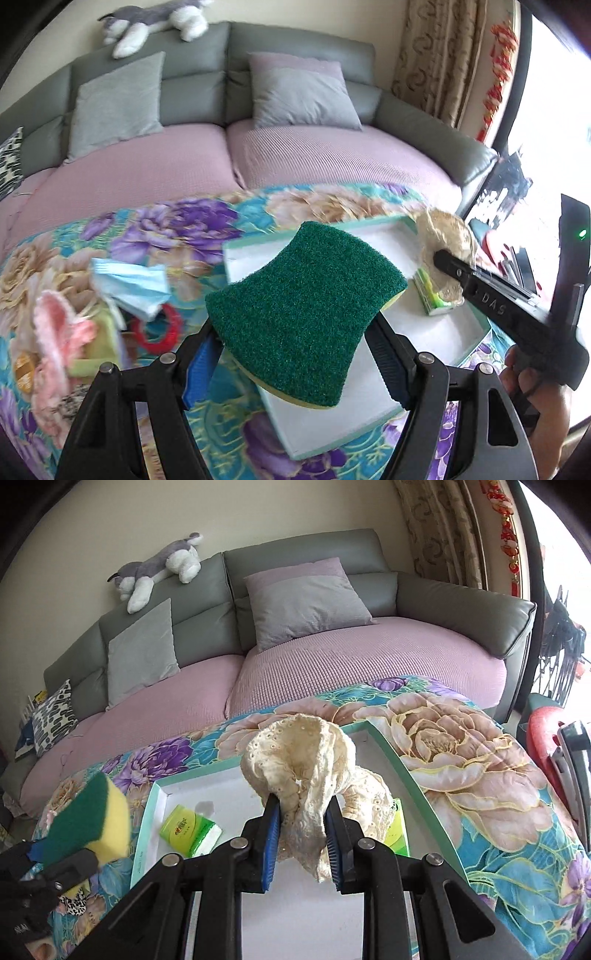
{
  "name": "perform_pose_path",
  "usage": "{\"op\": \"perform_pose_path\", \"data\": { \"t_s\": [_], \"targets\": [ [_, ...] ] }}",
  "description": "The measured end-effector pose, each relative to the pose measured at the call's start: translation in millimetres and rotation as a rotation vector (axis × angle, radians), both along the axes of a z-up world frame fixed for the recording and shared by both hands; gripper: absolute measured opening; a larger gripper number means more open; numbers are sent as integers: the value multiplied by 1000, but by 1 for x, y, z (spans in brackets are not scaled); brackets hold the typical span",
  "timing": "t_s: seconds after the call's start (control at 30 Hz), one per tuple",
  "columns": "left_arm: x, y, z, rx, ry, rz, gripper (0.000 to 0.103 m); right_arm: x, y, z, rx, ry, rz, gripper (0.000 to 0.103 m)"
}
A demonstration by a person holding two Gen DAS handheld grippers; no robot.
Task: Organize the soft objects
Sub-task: 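Lift the green sponge with the left gripper while the right gripper grasps the cream lace fabric, then lower sponge and lace into the tray and open both grippers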
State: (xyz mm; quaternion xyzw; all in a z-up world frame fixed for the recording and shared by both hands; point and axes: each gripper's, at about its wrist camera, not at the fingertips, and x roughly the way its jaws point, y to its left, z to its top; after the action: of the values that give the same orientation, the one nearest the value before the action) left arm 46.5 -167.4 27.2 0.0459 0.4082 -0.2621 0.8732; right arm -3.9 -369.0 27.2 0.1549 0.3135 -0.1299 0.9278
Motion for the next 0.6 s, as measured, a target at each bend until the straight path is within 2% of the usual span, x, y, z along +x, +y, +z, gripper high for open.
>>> {"op": "perform_pose_path", "data": {
  "t_s": [0.27, 0.6],
  "targets": [
    [7, -40, -43, 64, 95, -65, 77, -1, -10, -4, 32, -7, -24, 24],
    [11, -52, -54, 64, 127, -95, 77, 3, -3, -7, 5, 9, -16, 24]
  ]
}}
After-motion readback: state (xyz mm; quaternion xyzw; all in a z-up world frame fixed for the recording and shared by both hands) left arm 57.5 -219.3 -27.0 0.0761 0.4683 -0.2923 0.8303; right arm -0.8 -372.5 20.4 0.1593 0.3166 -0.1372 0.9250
